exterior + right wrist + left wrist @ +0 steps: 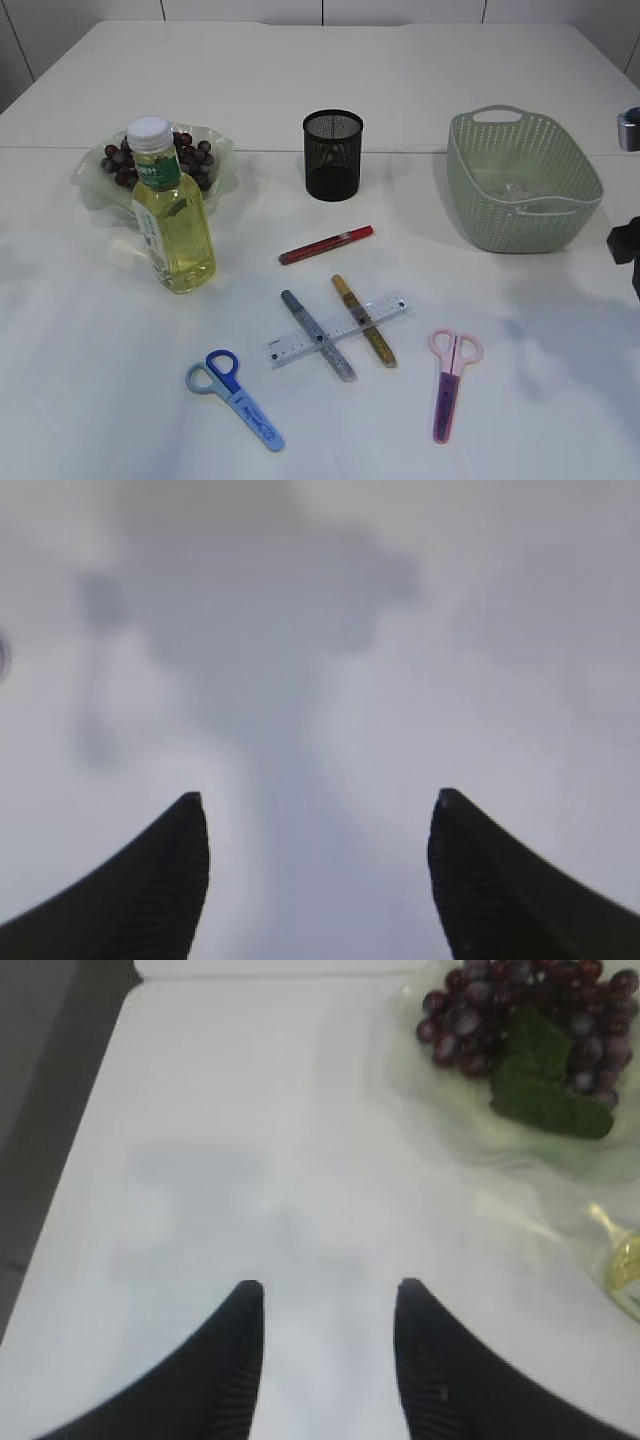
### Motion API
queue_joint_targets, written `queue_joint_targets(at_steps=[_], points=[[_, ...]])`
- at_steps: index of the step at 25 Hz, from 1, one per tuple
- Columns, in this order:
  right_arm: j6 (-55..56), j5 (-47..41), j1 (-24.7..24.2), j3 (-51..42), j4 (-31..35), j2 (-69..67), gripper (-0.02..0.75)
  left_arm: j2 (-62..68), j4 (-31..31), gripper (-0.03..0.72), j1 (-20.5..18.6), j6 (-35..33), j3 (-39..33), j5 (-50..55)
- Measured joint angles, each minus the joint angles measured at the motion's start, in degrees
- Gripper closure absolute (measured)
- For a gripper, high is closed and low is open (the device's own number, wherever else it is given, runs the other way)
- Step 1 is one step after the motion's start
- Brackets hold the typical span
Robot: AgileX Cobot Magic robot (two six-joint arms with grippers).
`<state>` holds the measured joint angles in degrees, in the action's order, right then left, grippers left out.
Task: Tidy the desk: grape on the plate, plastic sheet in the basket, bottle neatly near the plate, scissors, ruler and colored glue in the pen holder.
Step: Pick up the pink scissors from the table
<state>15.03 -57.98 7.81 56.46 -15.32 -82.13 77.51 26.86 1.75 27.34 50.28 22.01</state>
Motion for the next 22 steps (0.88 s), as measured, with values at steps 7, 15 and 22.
queue_joint_targets(at_steps=[7,15,22], points=[[-6.6,-2.4,0.5,0.0,7.3,0.0,0.213,-1.8,-23.2,0.230,0.0,-20.1,0.0,15.2],[-8.4,-3.0,8.4,0.0,13.2,0.0,0.239,-2.0,-38.8,0.223,0.0,-36.4,0.0,30.2],[-8.2,-2.8,12.7,0.0,14.9,0.0,0.240,-2.0,-43.6,0.223,0.0,-37.6,0.0,31.8]])
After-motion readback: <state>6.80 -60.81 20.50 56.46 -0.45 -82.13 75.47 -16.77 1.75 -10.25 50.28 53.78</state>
